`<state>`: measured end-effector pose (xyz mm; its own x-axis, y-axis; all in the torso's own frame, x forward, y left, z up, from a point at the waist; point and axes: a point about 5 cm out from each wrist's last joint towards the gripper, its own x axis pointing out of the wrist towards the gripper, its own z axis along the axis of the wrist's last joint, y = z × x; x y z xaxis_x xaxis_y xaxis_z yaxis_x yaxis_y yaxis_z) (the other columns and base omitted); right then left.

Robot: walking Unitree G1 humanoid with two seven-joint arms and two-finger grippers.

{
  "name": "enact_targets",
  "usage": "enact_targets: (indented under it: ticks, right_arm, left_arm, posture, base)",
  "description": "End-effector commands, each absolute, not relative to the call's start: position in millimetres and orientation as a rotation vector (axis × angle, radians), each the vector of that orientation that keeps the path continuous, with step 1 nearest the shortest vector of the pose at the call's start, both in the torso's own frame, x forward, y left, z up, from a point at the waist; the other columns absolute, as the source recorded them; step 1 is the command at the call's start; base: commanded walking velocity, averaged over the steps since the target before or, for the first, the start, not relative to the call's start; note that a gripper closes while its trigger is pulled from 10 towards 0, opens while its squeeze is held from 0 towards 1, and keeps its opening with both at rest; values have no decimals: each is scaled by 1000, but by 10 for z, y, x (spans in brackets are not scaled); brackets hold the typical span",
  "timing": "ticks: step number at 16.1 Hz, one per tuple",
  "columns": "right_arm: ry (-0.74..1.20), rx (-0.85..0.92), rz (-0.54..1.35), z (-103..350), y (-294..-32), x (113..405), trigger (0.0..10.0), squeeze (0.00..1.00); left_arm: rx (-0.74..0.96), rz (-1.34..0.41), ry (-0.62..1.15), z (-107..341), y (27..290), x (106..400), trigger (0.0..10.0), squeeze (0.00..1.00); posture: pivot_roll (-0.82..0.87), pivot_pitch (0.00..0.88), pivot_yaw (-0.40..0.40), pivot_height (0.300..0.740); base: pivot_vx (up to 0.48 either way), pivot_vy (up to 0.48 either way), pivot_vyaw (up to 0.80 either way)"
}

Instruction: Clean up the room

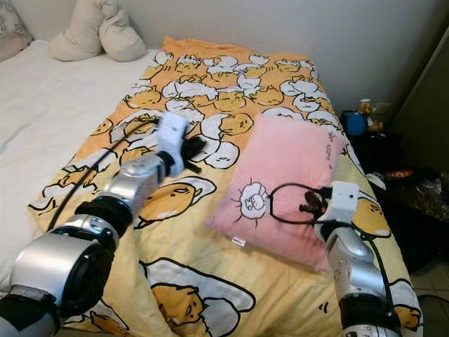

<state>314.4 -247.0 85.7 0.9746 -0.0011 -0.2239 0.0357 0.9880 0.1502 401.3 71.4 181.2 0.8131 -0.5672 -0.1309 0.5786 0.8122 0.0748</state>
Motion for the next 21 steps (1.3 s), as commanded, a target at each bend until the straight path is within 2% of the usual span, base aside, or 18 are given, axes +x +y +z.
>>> enact_targets:
  ticks: [1, 5, 8, 12, 14, 18, 19, 21]
  right_arm:
    - [242, 128, -3, 829, -2488, 3085, 0, 0]
    - [239, 111, -5, 805, -2490, 2985, 0, 0]
    - [221, 171, 51, 747, -2261, 2868, 0, 0]
    - [239, 178, 101, 715, -2110, 2795, 0, 0]
    - [244, 172, 114, 723, -2099, 2780, 0, 0]
    - [250, 167, 114, 718, -2102, 2731, 0, 0]
    - [254, 167, 117, 712, -2087, 2717, 0, 0]
    - [259, 168, 127, 711, -2043, 2686, 0, 0]
  left_arm:
    - [160, -690, 113, 1864, 583, 4000, 10000, 1000]
    - [165, -676, 98, 1855, 455, 3982, 10000, 1000]
    - [115, -656, 142, 1754, 403, 3951, 10000, 1000]
    - [16, -638, 186, 1717, 401, 3946, 10000, 1000]
    - [38, -648, 232, 1652, 414, 3930, 10000, 1000]
    - [-31, -692, 275, 1525, 406, 3870, 10000, 1000]
    - [-35, -726, 287, 1485, 366, 3837, 10000, 1000]
    - [74, -755, 355, 1246, 285, 3714, 10000, 1000]
  posture:
    - [-152, 126, 28, 740]
    - [-199, 175, 45, 740]
    - [-214, 192, 52, 740]
    - [-208, 204, 43, 740]
    - [-208, 212, 40, 740]
    - [-211, 220, 44, 740]
    - [-213, 222, 46, 740]
    - [-223, 230, 52, 740]
  base:
    - [0, 0, 0]
    - [0, 0, 0]
    - [0, 0, 0]
    - [0, 0, 0]
    - [0, 0, 0]
    - [0, 0, 0]
    - [0, 0, 0]
    - [0, 0, 0]
